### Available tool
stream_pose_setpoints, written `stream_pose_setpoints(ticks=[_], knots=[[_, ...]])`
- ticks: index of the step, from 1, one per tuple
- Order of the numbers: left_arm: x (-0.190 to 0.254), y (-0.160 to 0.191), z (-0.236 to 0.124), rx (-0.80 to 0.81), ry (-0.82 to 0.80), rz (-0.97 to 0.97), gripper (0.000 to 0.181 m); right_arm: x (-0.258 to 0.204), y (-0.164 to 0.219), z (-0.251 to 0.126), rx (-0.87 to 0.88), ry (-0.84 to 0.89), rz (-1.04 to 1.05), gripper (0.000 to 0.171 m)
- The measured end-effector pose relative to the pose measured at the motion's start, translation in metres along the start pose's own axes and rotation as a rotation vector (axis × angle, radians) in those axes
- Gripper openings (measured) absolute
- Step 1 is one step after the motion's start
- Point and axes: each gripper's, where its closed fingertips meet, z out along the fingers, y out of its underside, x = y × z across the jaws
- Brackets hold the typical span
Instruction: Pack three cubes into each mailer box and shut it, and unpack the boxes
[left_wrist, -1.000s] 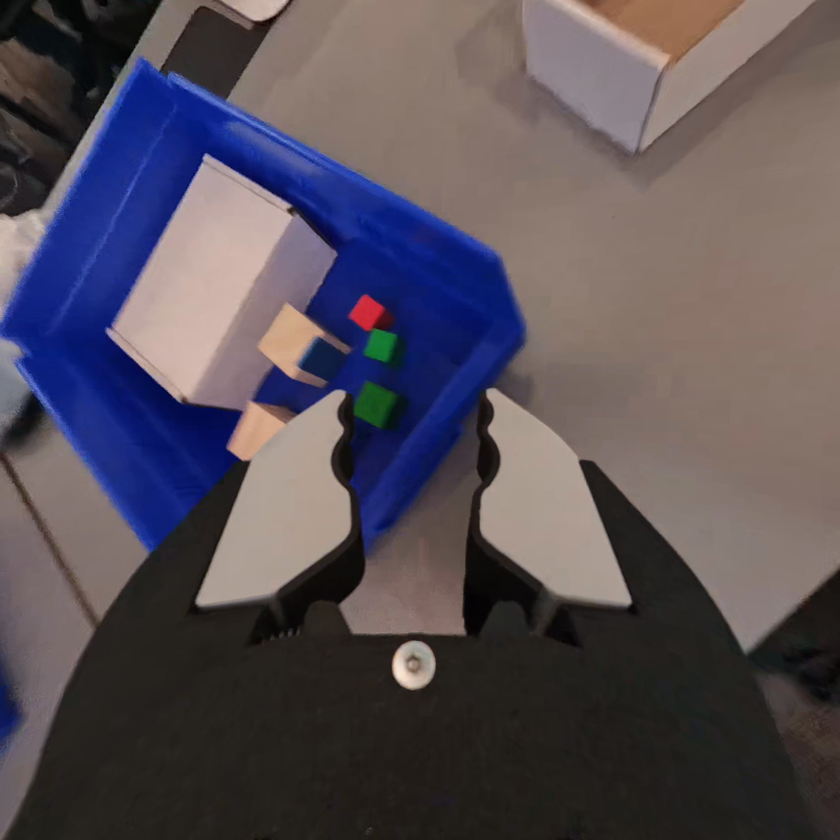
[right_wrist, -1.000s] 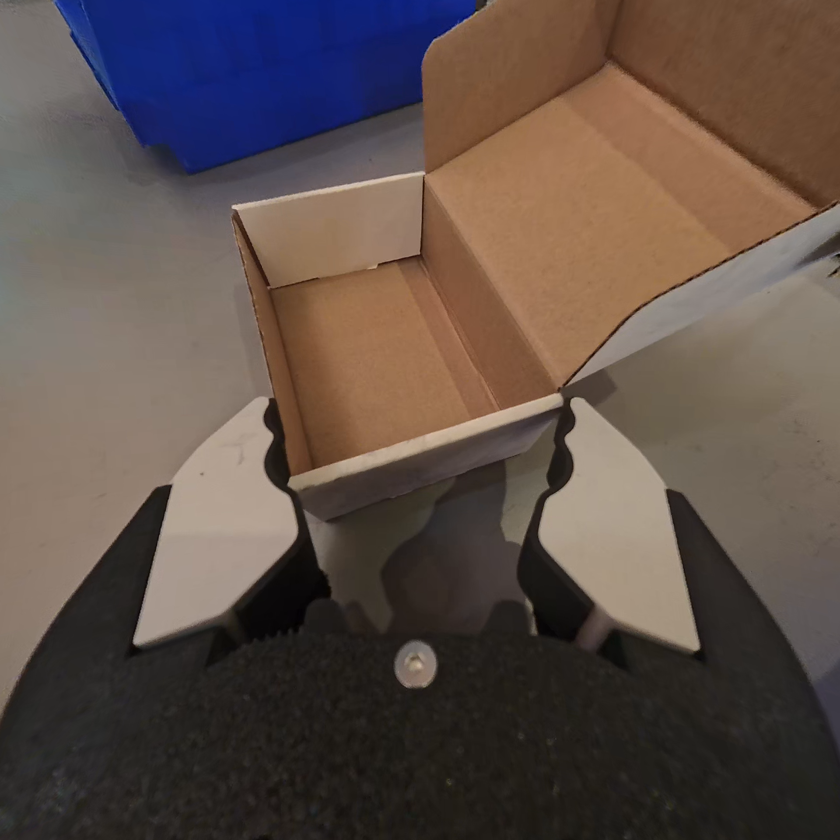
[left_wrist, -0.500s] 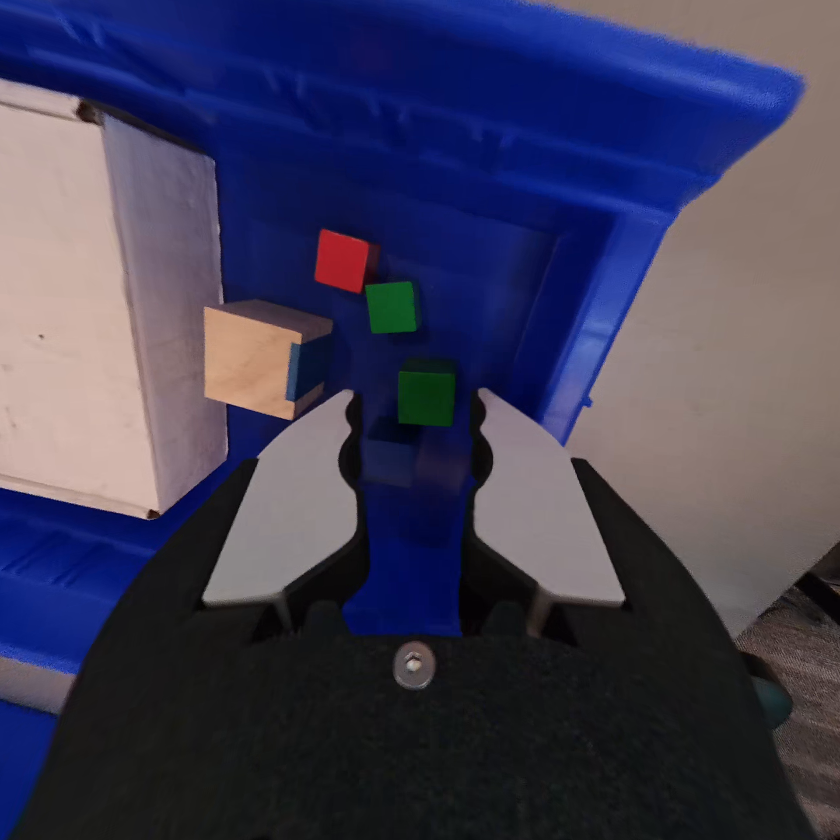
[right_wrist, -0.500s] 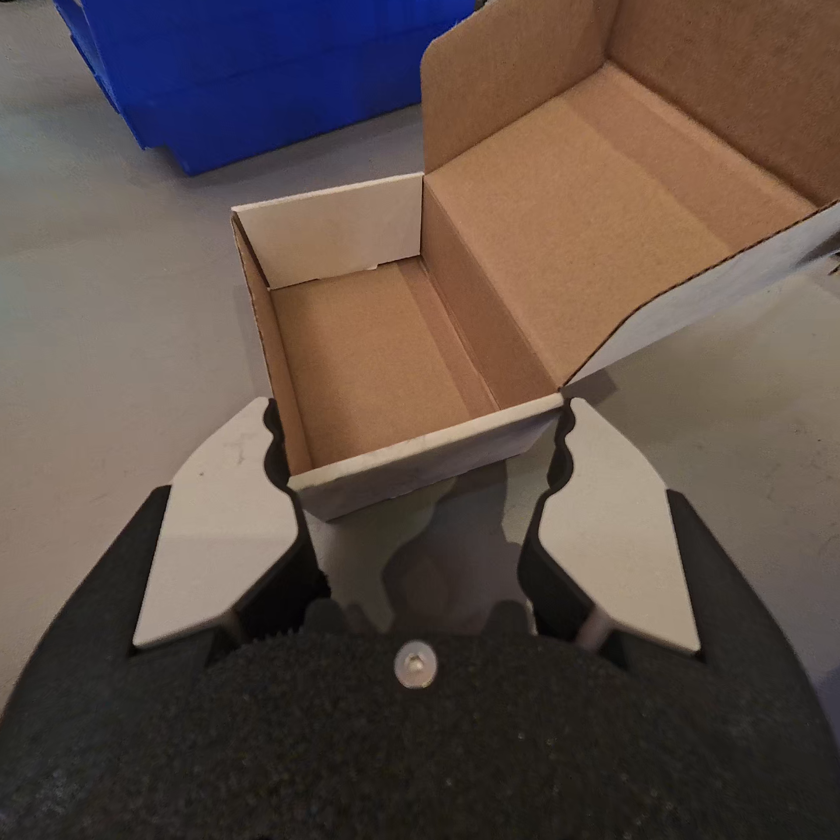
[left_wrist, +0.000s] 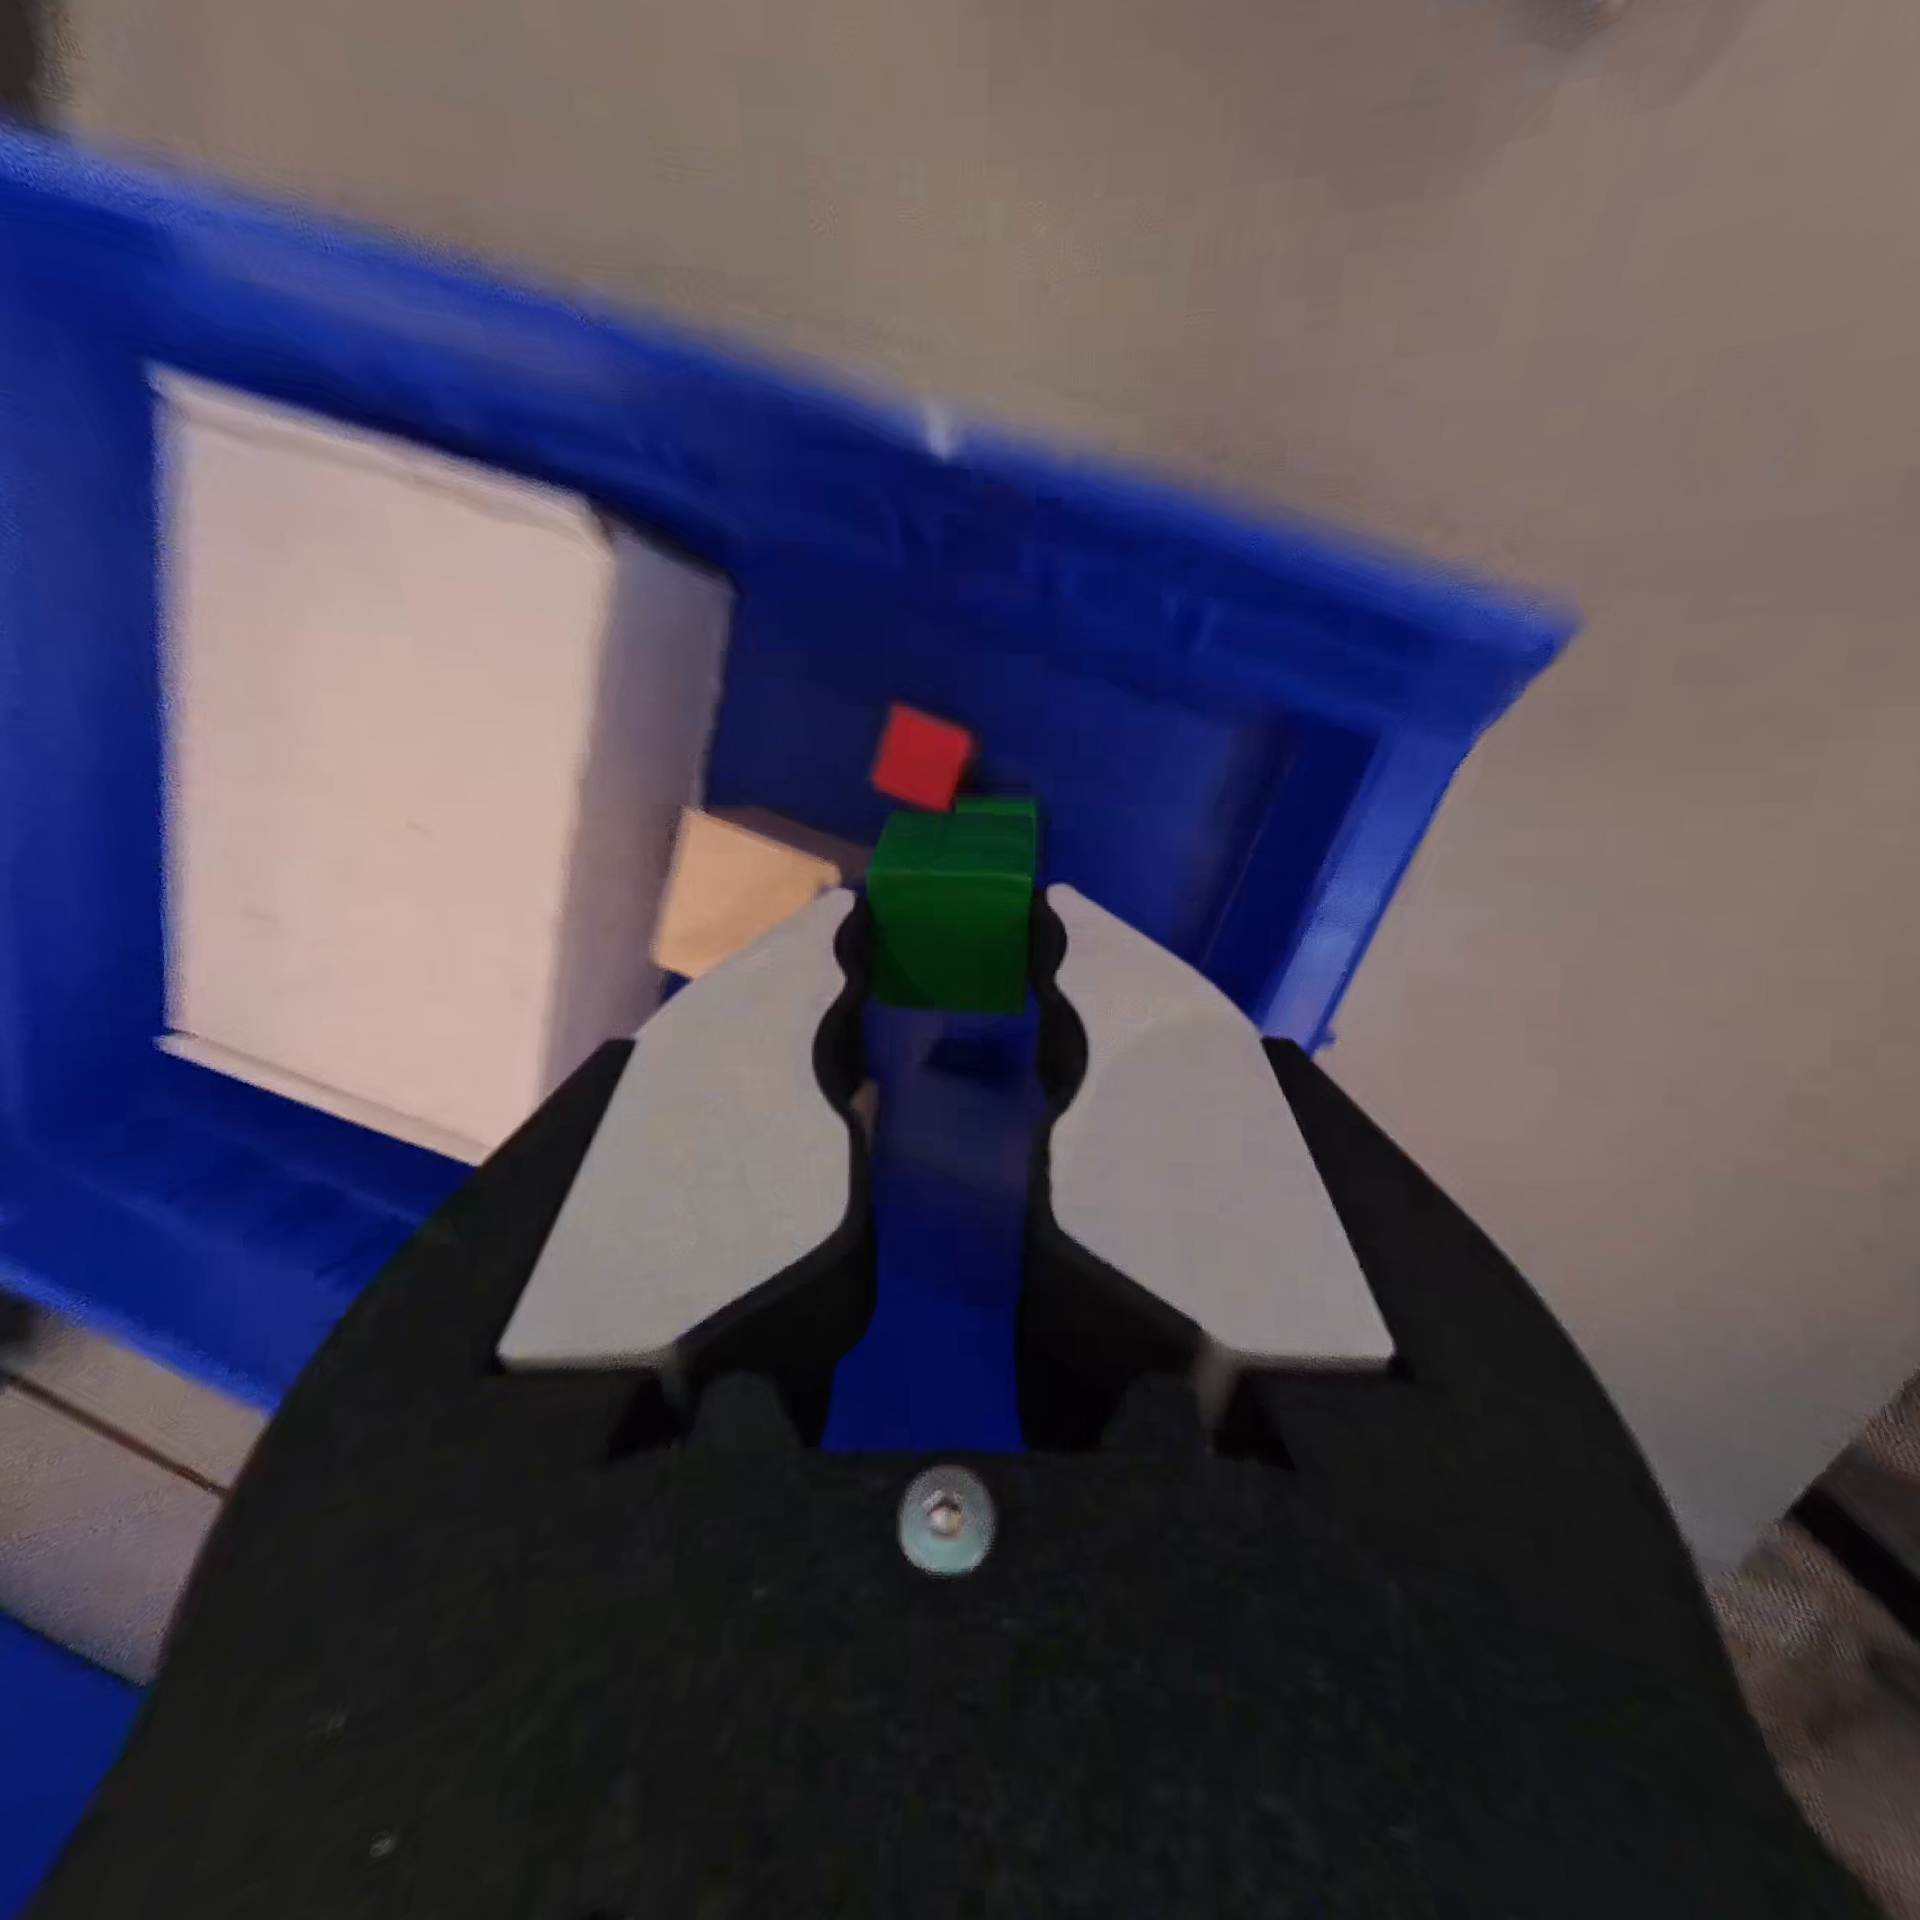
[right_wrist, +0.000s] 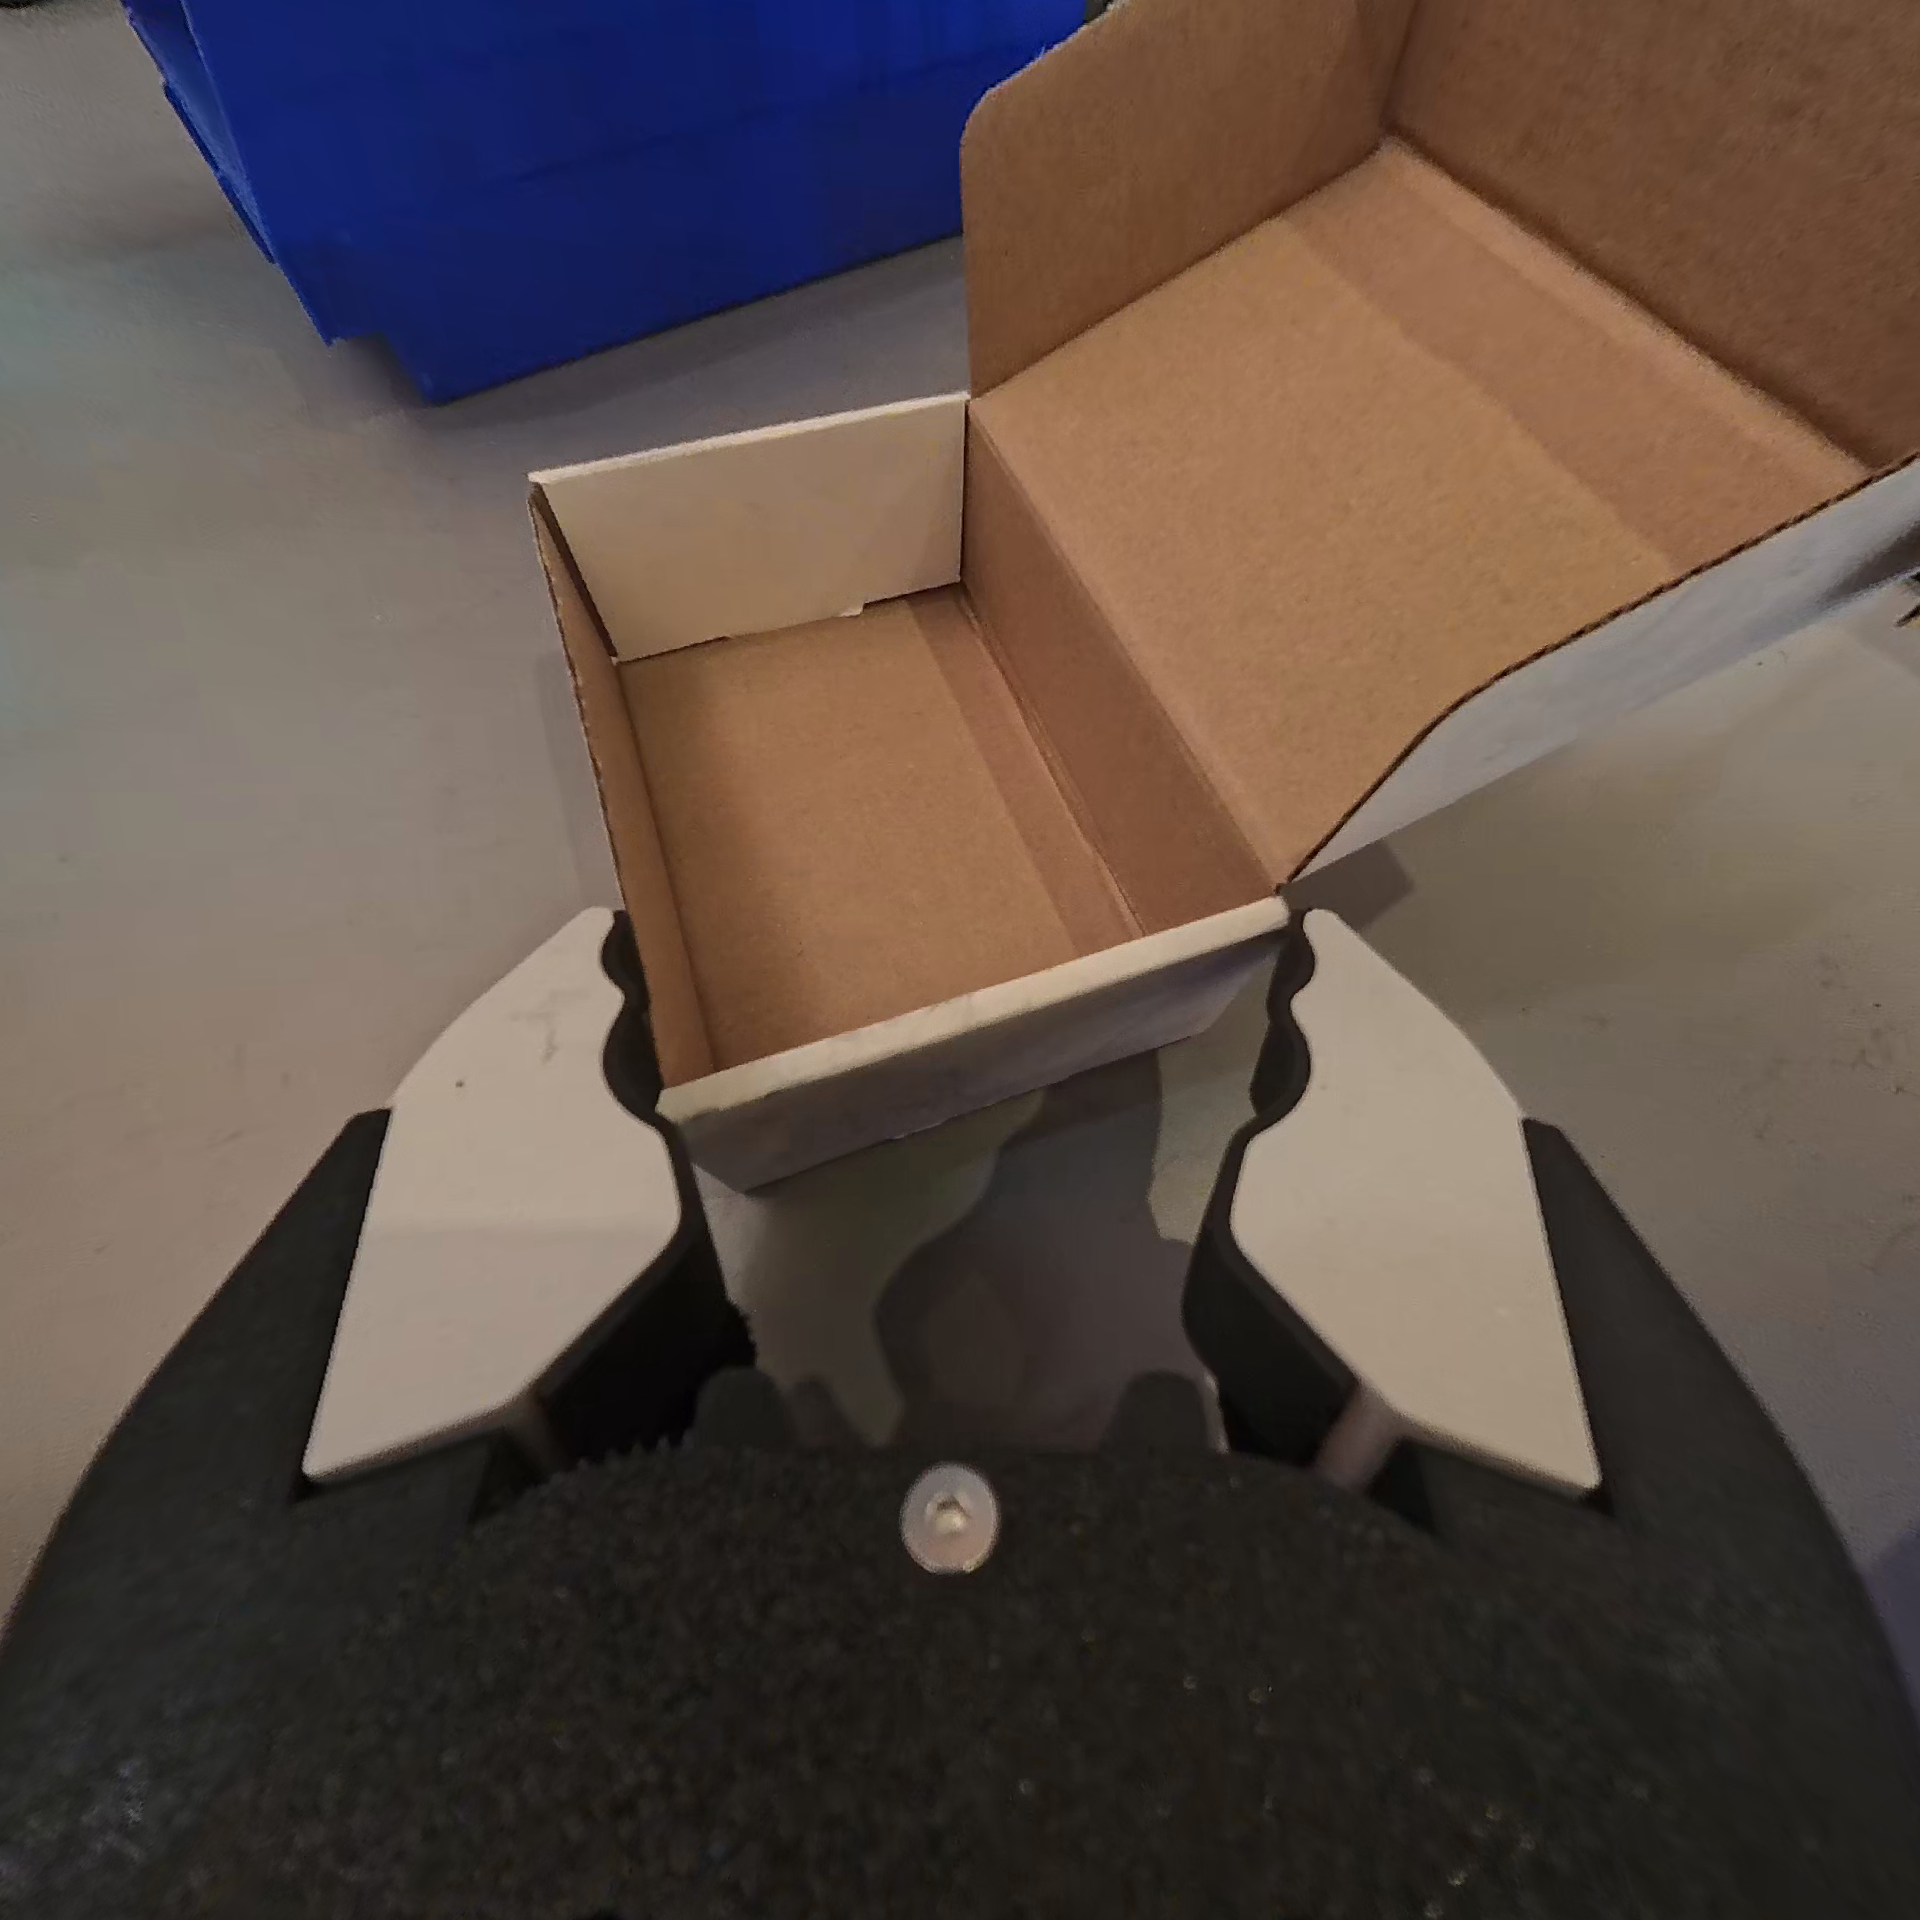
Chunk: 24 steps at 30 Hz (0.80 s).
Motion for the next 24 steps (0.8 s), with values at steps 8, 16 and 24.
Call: stream_pose_setpoints(ticks=[8, 16, 24], knots=[[0.07, -0.189, -0.009, 0.163, 0.018, -0.045, 0.028, 0.0, 0.0, 0.0, -0.001, -0.001, 0.002, 0.113], [0.116, -0.244, 0.126, -0.117, 0.111, 0.026, 0.028, 0.0, 0.0, 0.0, 0.0, 0.0, 0.002, 0.113], [0.127, -0.251, 0.153, -0.196, 0.149, -0.025, 0.028, 0.0, 0.0, 0.0, -0.001, -0.004, 0.004, 0.113]])
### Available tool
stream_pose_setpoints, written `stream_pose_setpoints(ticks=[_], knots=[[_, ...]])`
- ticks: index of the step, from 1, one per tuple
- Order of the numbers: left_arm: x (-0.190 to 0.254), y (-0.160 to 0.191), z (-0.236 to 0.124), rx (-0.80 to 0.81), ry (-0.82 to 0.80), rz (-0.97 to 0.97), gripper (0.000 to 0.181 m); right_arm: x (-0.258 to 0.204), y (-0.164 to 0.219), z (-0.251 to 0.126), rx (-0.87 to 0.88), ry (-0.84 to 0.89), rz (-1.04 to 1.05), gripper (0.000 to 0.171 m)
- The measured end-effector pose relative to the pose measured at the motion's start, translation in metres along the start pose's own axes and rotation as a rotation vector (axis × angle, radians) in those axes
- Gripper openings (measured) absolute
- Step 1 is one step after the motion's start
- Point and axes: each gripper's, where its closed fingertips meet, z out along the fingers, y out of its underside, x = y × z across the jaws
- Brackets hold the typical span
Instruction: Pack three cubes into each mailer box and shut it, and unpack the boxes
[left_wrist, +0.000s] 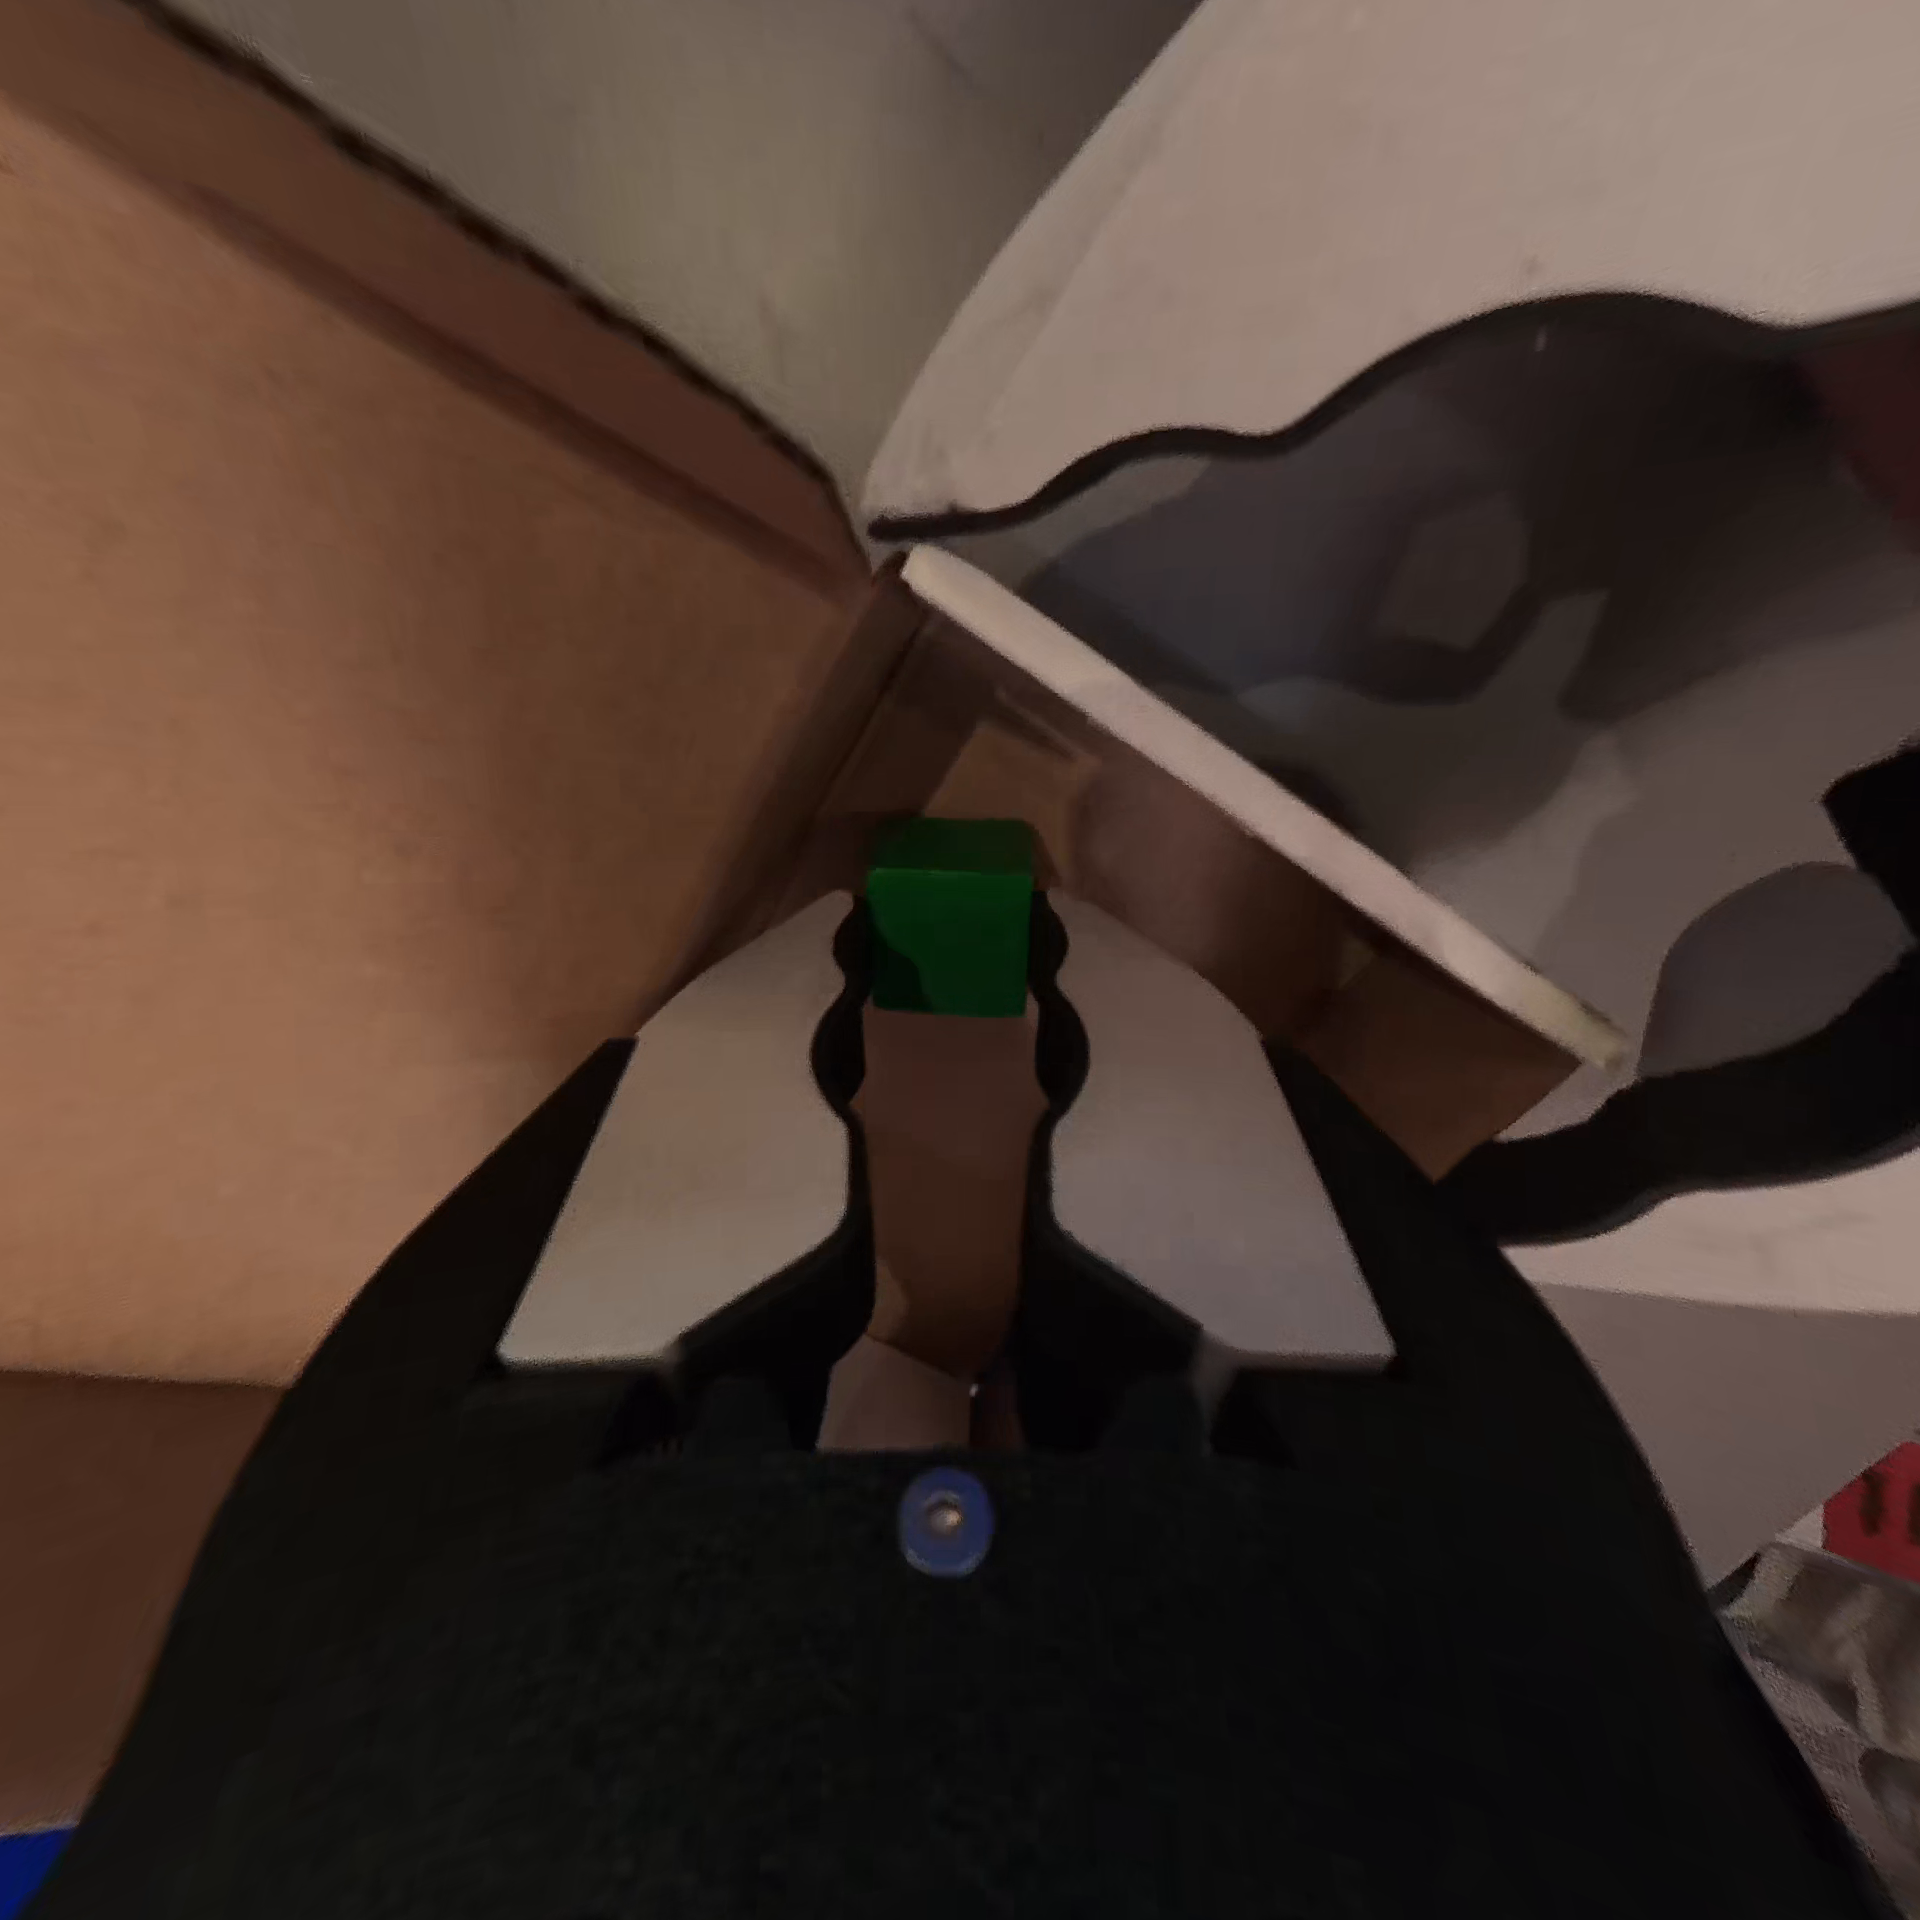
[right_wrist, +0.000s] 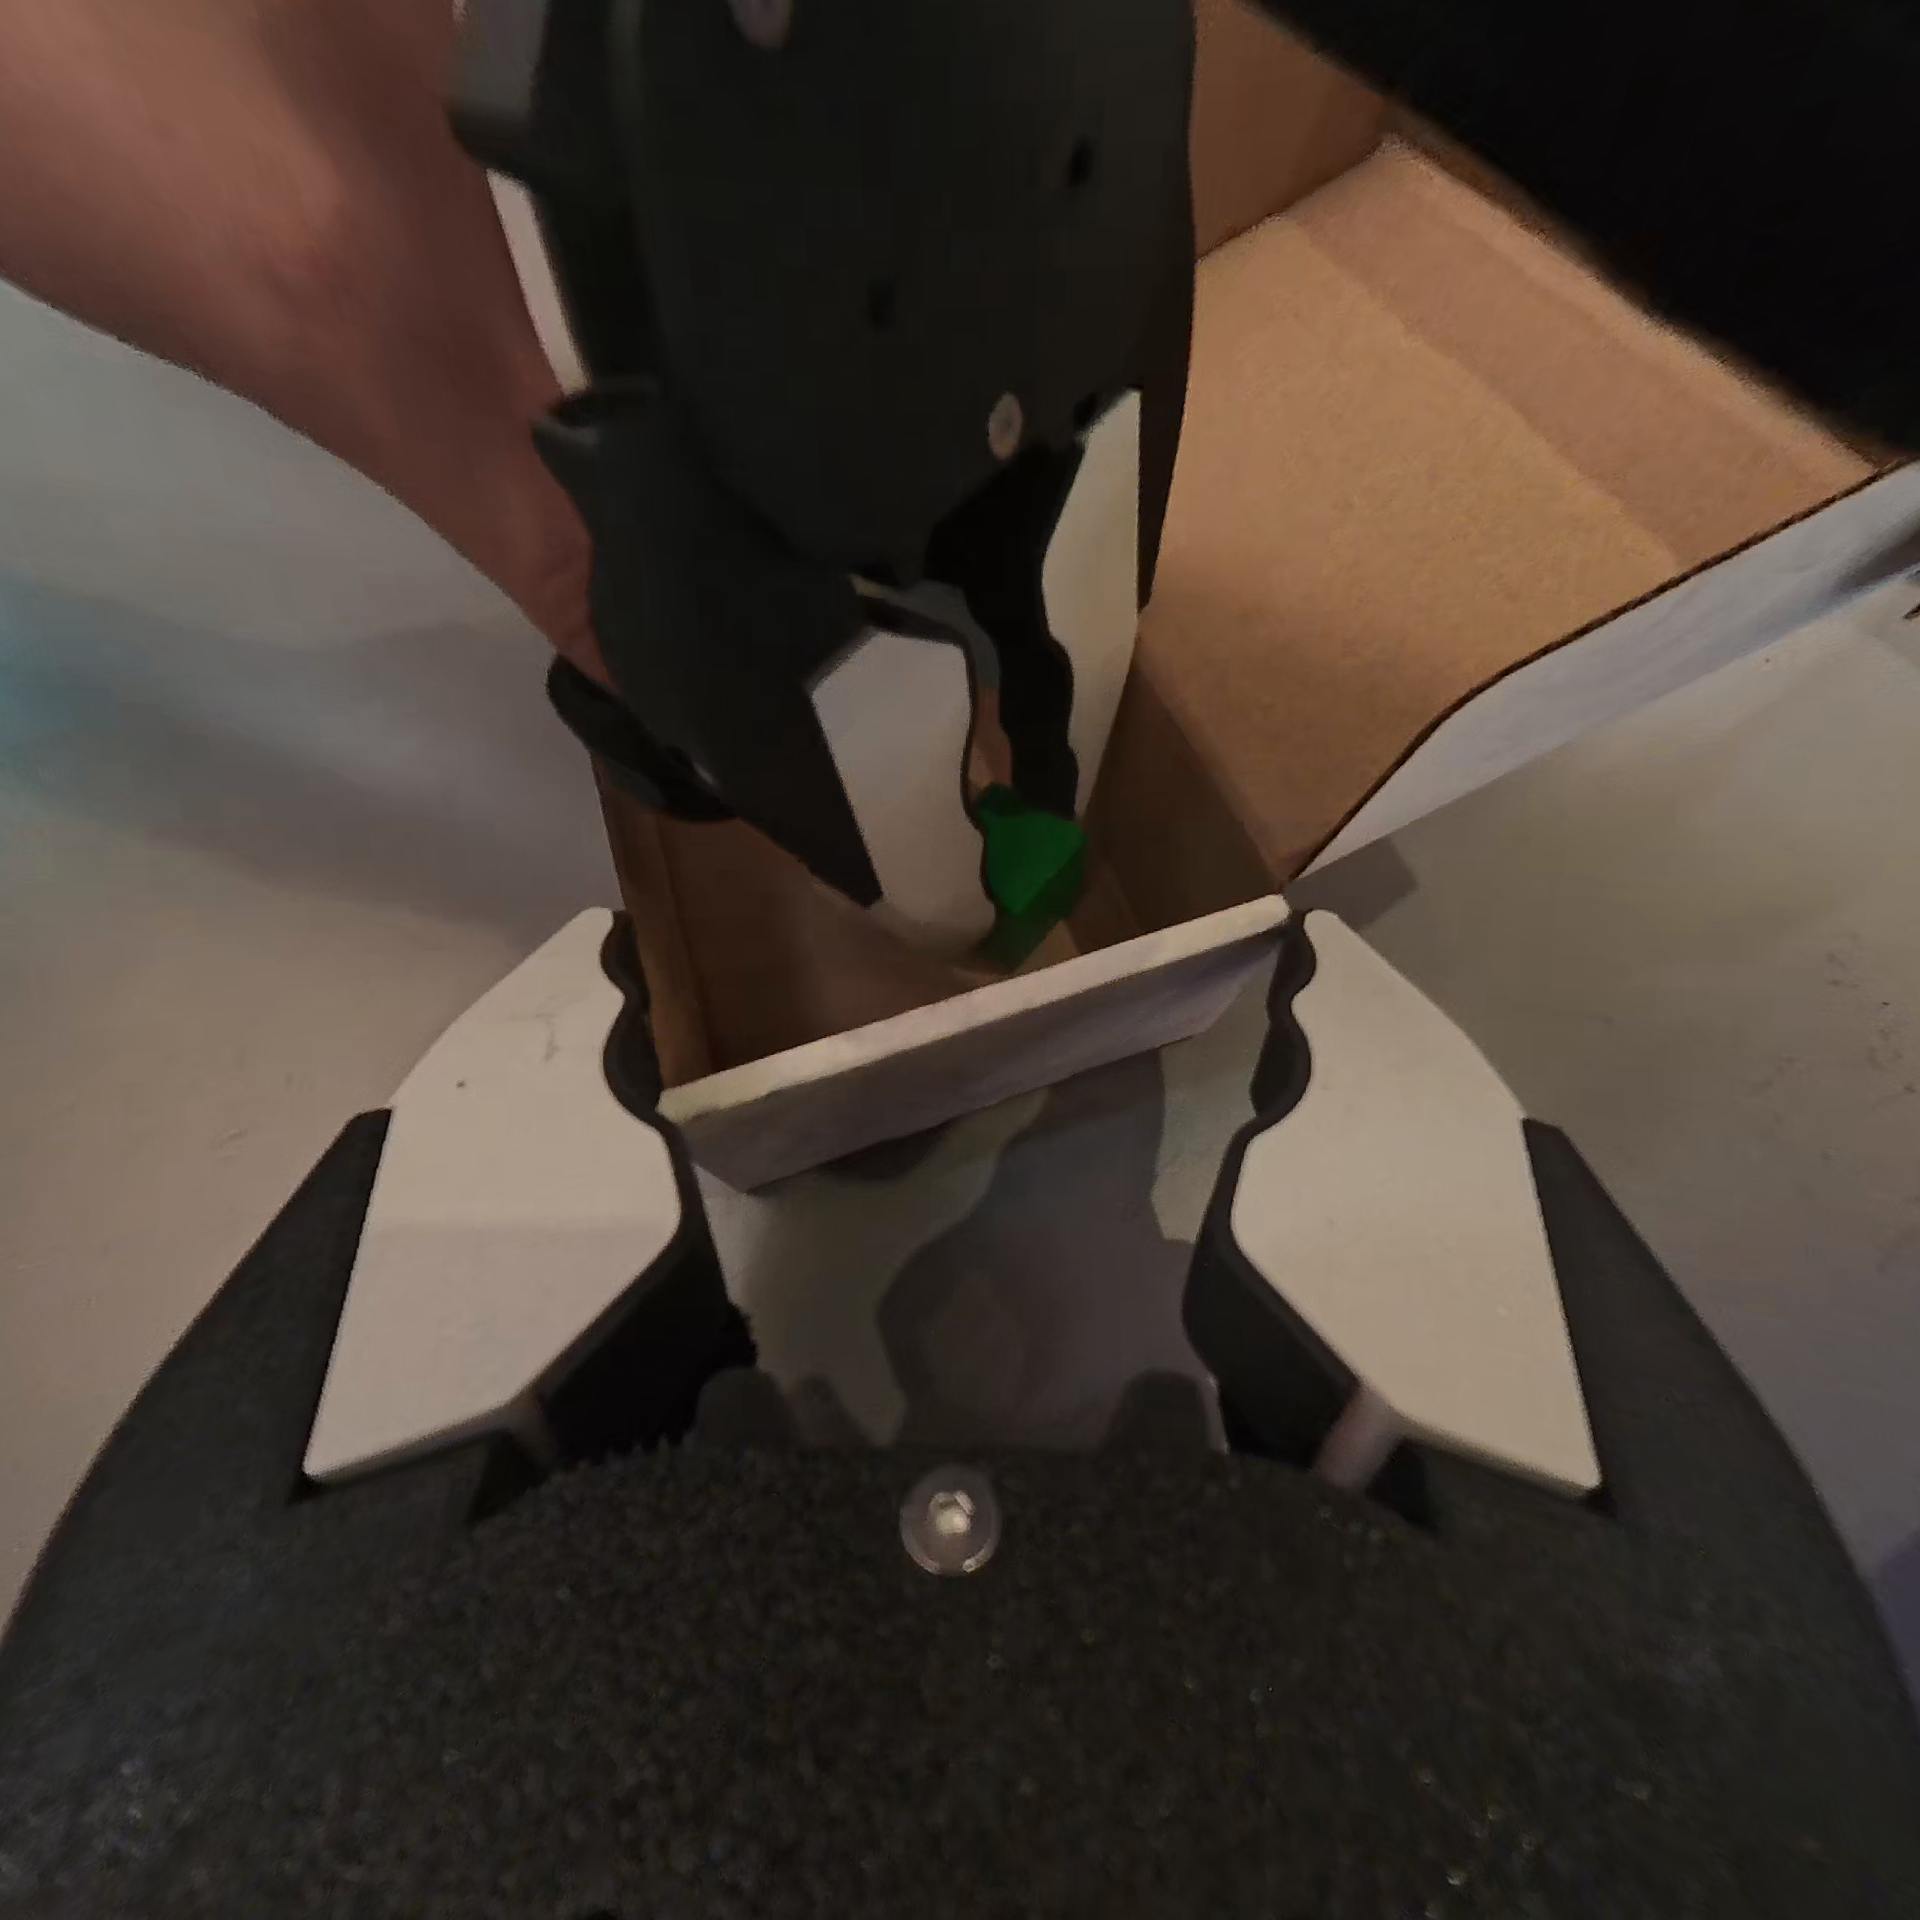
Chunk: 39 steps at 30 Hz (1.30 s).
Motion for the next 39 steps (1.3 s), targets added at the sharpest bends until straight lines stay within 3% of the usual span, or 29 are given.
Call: stream_pose_setpoints(ticks=[6, 10, 13, 16, 20, 25, 30, 39], knots=[[0.005, -0.004, 0.004, 0.046, 0.004, -0.001, 0.036, 0.0, 0.0, 0.0, 0.0, 0.001, -0.001, 0.113], [0.004, -0.004, -0.004, 0.159, 0.025, -0.027, 0.035, 0.0, 0.0, 0.0, 0.0, 0.001, 0.0, 0.113], [-0.003, -0.003, -0.027, 0.301, -0.015, -0.045, 0.038, 0.0, 0.0, 0.0, 0.0, -0.001, 0.0, 0.113], [-0.006, 0.013, -0.073, 0.45, -0.078, -0.037, 0.038, 0.0, 0.0, 0.0, -0.001, -0.001, 0.001, 0.113], [-0.005, 0.072, -0.142, 0.597, -0.129, 0.034, 0.037, 0.0, 0.0, 0.0, -0.001, -0.004, 0.004, 0.113], [-0.043, 0.179, -0.18, 0.545, -0.255, 0.081, 0.034, 0.0, 0.0, 0.0, -0.002, -0.005, 0.004, 0.113], [-0.087, 0.242, -0.15, 0.358, -0.237, 0.082, 0.034, 0.0, 0.0, 0.0, -0.003, -0.008, 0.006, 0.113], [-0.123, 0.259, -0.068, 0.084, -0.052, 0.166, 0.038, 0.0, 0.001, 0.001, -0.006, -0.011, 0.013, 0.113]])
